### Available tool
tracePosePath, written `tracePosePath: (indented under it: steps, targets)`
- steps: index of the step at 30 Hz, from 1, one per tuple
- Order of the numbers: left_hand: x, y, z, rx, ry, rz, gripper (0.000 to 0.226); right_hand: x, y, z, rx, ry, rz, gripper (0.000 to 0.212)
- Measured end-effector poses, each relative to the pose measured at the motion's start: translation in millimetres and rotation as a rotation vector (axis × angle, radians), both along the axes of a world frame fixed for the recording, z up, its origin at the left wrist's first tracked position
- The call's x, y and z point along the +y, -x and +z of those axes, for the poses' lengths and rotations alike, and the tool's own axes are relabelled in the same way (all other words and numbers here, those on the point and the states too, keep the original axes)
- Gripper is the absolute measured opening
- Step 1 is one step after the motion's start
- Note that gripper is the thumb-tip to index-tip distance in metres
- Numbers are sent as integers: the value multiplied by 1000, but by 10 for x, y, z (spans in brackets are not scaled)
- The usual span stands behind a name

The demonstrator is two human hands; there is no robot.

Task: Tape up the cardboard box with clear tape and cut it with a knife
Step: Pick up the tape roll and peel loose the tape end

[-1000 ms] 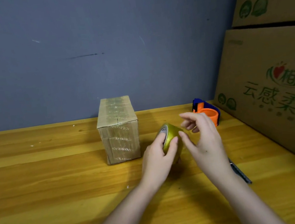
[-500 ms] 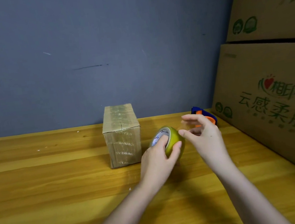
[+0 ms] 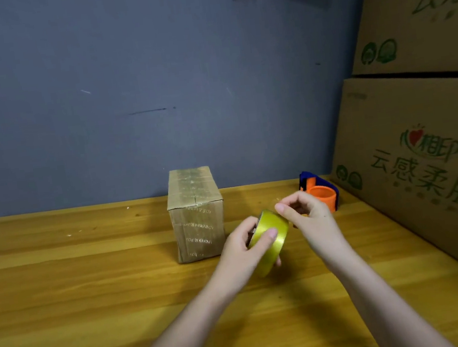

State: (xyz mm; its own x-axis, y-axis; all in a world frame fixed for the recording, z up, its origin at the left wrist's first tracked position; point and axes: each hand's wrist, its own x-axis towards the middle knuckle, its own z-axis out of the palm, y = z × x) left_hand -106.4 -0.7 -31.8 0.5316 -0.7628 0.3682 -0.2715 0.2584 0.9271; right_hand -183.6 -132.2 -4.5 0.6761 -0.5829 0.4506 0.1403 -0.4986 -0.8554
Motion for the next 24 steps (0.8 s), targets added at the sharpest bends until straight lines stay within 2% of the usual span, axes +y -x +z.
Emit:
tracePosePath:
  steps: [3,4,7,8,10,13,17,20,24]
  targets:
    - [62,12,1,-151,-61,30,9,-44,-5,-27,55,-20,-36,11]
    - [88,13,22,-289,-142,79,11,-47,0,-28,74,21,-54,12]
    - [112,6,84,-862,-431,316,31,-49,30,-9,134,240,-185,8]
    - [105,-1,101,-922,-462,370,36,-47,46,4,146,319,-234,7]
    - [85,5,106,-851,-480,391,39,-31,88,29,138,437,-282,8]
    - [40,47,71,-605,-427,334,30,42,153,79,165,627,-335,8]
    - [-55,8,9,-177,-295,242,18,134,256,270,110,739,-369,7]
    - [-85,-37,1,-119,-303,272,17,250,306,401,159,914,-331,6]
    - [-120,-4,72,-10,-254,188,20,331,328,547,189,1047,-320,9]
